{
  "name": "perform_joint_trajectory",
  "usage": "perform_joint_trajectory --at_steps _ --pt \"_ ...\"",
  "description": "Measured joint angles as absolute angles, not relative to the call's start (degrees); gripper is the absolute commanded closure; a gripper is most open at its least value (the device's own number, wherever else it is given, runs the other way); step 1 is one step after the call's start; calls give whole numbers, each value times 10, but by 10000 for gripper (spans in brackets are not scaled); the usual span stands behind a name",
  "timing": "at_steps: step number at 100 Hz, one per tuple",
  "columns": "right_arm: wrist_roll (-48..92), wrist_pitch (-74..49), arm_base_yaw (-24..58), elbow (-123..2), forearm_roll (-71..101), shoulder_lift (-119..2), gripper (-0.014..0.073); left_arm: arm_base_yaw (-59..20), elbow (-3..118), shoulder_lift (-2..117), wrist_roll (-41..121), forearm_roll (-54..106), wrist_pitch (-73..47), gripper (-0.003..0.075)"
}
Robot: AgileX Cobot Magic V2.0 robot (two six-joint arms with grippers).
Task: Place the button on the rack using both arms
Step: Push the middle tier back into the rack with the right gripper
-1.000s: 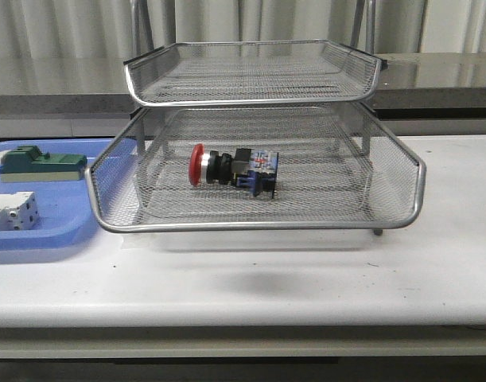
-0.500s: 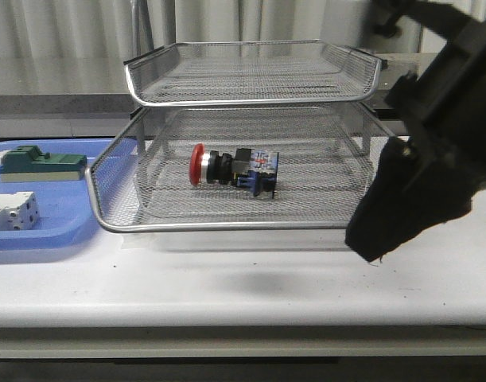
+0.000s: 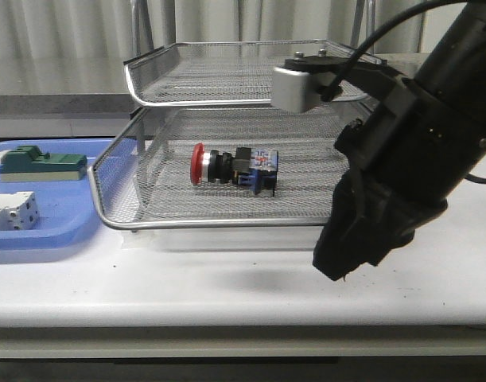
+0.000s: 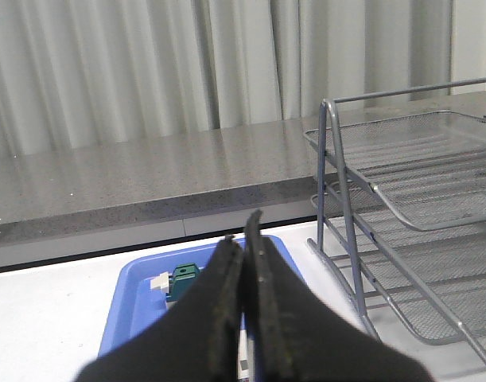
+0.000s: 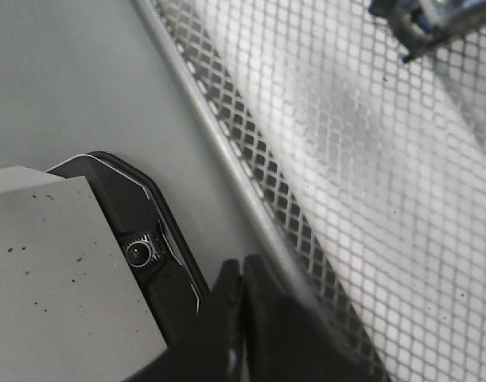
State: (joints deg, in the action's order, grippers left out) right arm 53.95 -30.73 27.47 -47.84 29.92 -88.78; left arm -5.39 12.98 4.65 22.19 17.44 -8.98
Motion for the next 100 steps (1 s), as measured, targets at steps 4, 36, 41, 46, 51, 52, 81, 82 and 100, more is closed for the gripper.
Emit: perform_joint_trajectory --at_steps 4,36,41,46,51,52,81,82,100 --pt "540 -307 274 -487 294 -895 655 -54 130 46 222 174 -90 740" --pt "540 -294 231 -597 285 -980 655 -54 130 46 222 174 -90 740" --pt "540 -293 221 -616 284 -992 655 -54 130 46 222 174 -90 740" --pt "540 -293 214 -633 284 -1002 655 -54 130 46 222 174 -90 740" --pt "540 -293 209 -646 282 -1011 655 -54 130 46 222 174 -90 740" --pt "540 -293 210 -649 282 -1013 655 -54 130 46 222 174 -90 740" --pt "509 -345 205 -659 281 -1017 655 -54 130 46 222 174 -90 740" --pt "506 -348 205 -659 281 -1015 655 -54 130 46 222 174 -90 740" --pt "400 -396 205 -659 249 -985 655 -54 130 46 222 174 -90 740"
